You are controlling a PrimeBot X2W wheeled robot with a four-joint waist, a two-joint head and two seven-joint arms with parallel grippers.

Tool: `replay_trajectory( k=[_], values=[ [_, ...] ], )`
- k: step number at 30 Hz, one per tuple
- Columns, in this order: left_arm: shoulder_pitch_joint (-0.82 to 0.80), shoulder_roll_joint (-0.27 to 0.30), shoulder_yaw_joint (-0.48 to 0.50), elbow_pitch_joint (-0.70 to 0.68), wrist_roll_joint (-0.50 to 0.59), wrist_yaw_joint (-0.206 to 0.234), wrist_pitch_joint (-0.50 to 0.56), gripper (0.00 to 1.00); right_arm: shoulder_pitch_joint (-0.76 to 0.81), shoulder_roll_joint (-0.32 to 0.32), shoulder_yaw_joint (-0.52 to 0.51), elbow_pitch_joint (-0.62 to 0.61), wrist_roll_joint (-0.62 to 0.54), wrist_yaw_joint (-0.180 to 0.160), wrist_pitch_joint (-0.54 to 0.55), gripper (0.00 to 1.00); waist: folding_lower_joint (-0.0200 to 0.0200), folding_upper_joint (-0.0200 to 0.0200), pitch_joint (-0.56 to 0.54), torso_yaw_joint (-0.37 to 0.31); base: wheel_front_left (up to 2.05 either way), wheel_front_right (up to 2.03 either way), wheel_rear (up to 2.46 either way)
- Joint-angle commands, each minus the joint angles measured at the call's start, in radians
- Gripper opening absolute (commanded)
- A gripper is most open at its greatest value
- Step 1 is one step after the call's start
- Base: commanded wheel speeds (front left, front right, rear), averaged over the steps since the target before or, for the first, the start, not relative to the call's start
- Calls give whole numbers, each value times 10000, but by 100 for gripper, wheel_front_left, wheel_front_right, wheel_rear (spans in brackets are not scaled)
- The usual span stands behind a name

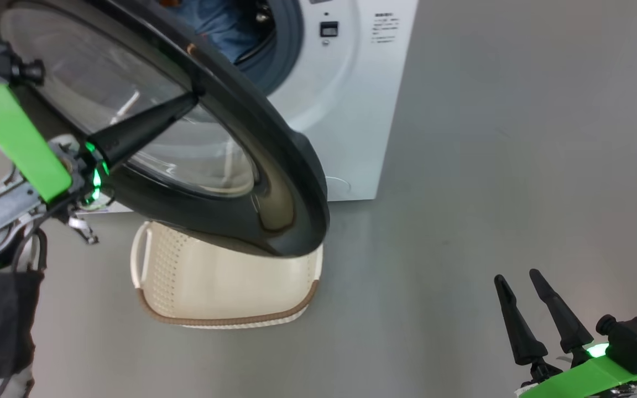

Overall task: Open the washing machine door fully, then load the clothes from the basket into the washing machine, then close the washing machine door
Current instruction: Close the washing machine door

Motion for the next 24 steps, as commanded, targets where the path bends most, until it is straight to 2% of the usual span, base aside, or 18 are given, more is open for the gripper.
replay_trajectory(
  k=[1,11,16,18,19,20,21,24],
  values=[
    [-482,384,344,-140,120,-31,-107,0,-187,-67,160,-238,-159,29,-48,100,0,0,133,-223,0,0,0],
    [-179,767,450,-21,368,-31,-552,0,-151,21,80,-203,-200,29,-48,100,0,0,108,-188,0,0,0],
    [564,1133,387,-276,670,-31,-931,1,-145,-67,15,-156,-180,29,-48,100,0,0,-5,49,0,0,0],
    [948,1307,297,-361,849,-31,-1146,37,-110,-113,3,-154,-177,29,-48,100,0,0,-68,151,0,0,0],
    [1143,1369,286,-393,898,-31,-1297,47,-98,-141,9,-153,-170,29,-48,100,0,0,-91,191,0,0,0],
    [1330,1429,268,-402,954,-31,-1458,78,-83,-164,5,-156,-167,29,-48,100,0,0,-122,241,0,0,0],
    [1516,1511,214,-423,1020,-31,-1579,100,-68,-183,9,-161,-170,29,-48,100,0,0,-146,277,0,0,0],
    [2317,1786,10,-401,1183,-31,-2191,100,-34,-295,-1,-167,-150,29,-48,100,0,0,-212,403,0,0,0]
  ],
)
